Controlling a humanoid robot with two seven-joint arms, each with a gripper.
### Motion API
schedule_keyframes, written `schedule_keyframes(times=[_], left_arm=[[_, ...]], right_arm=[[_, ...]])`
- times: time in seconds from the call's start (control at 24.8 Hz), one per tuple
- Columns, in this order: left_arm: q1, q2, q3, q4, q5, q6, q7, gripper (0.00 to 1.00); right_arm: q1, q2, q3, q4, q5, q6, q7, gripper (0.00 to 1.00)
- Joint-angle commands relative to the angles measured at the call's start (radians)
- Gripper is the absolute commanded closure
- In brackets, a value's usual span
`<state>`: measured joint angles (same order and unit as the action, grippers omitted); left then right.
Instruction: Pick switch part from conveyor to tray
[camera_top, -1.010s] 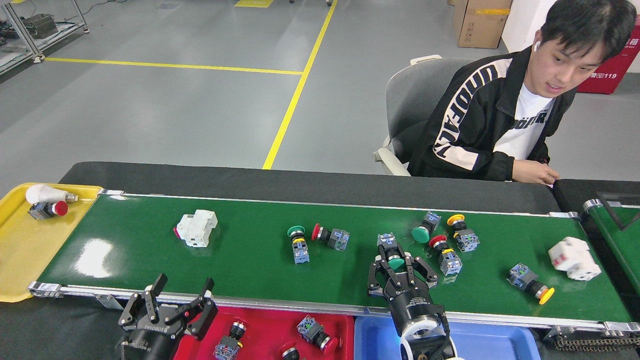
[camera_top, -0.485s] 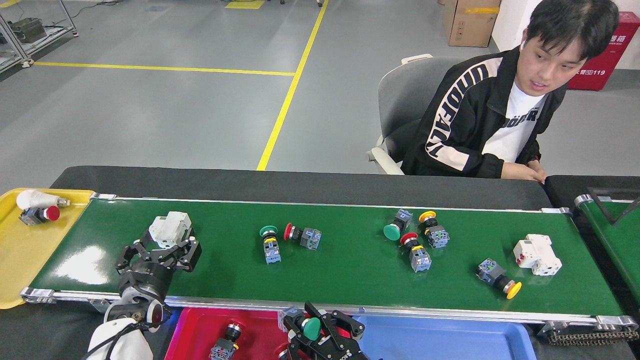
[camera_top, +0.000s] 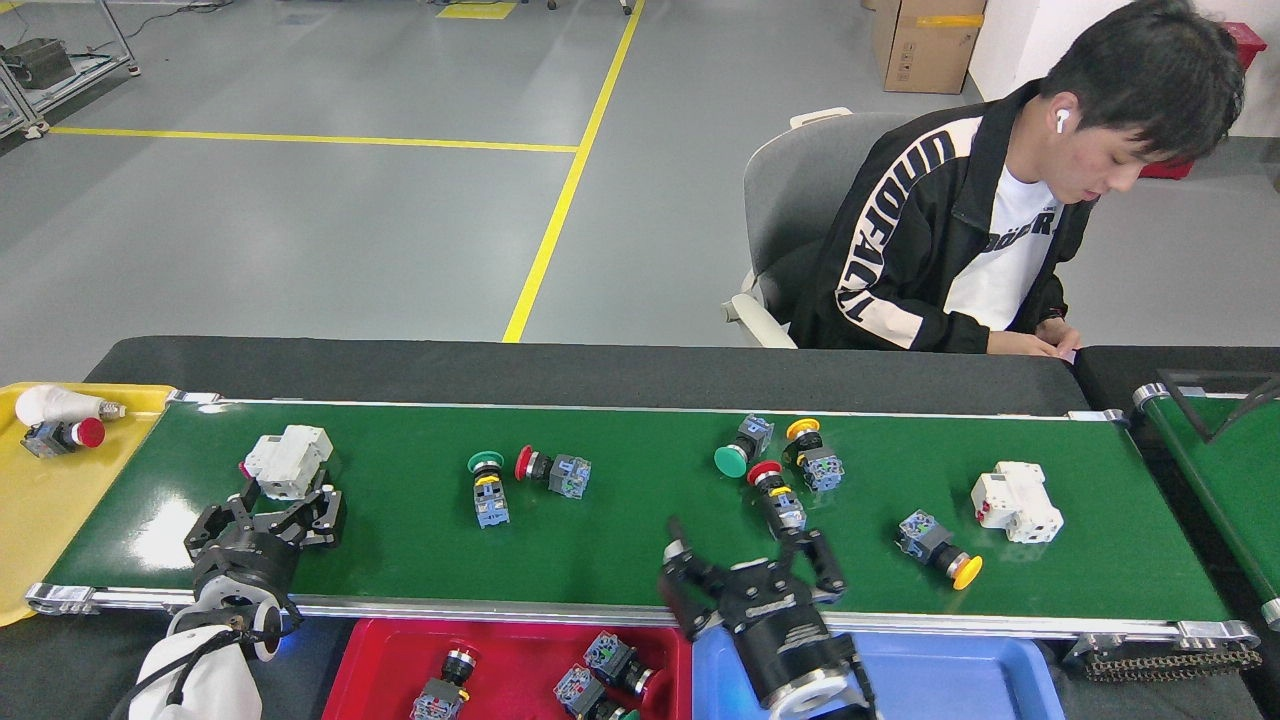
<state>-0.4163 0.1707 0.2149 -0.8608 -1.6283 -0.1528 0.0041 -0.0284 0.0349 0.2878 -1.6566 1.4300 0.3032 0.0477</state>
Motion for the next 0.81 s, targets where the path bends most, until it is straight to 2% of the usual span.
schedule_keyframes(times=[0.0,0.16,0.24,0.32,0.44,0.61,0.69,0.77], left_arm=[[-0.021,0.012,-0.003,-0.006,0.007,-0.03,0.019,0.94],[-0.012,0.013,-0.002,-0.014,0.044,-0.034,0.037,0.96],[-0.002,0.012,-0.005,-0.03,0.087,-0.039,0.037,0.96],[0.028,0.006,-0.005,-0.09,0.105,-0.067,0.036,0.96],[0.165,0.009,0.008,-0.296,0.157,-0.128,0.022,0.96],[0.387,0.001,-0.005,-0.583,0.219,-0.148,-0.004,0.96],[0.467,-0.019,-0.026,-0.685,0.217,-0.182,-0.006,0.96],[0.502,-0.034,-0.077,-0.767,0.217,-0.22,-0.006,0.96]], right_arm=[[0.008,-0.056,-0.006,-0.025,0.0,0.086,-0.025,0.02],[0.162,-0.144,-0.012,-0.118,-0.02,0.068,-0.049,0.01],[0.186,-0.185,-0.018,-0.112,-0.071,-0.006,-0.092,0.01],[0.217,-0.202,-0.025,-0.114,-0.123,-0.081,-0.123,0.01],[0.232,-0.196,-0.041,-0.114,-0.128,-0.105,-0.131,0.01],[0.252,-0.187,-0.041,-0.112,-0.128,-0.102,-0.126,0.01],[0.234,-0.153,-0.041,-0.104,-0.128,-0.093,-0.114,0.02],[0.186,-0.125,-0.038,-0.065,-0.125,-0.073,-0.081,0.02]])
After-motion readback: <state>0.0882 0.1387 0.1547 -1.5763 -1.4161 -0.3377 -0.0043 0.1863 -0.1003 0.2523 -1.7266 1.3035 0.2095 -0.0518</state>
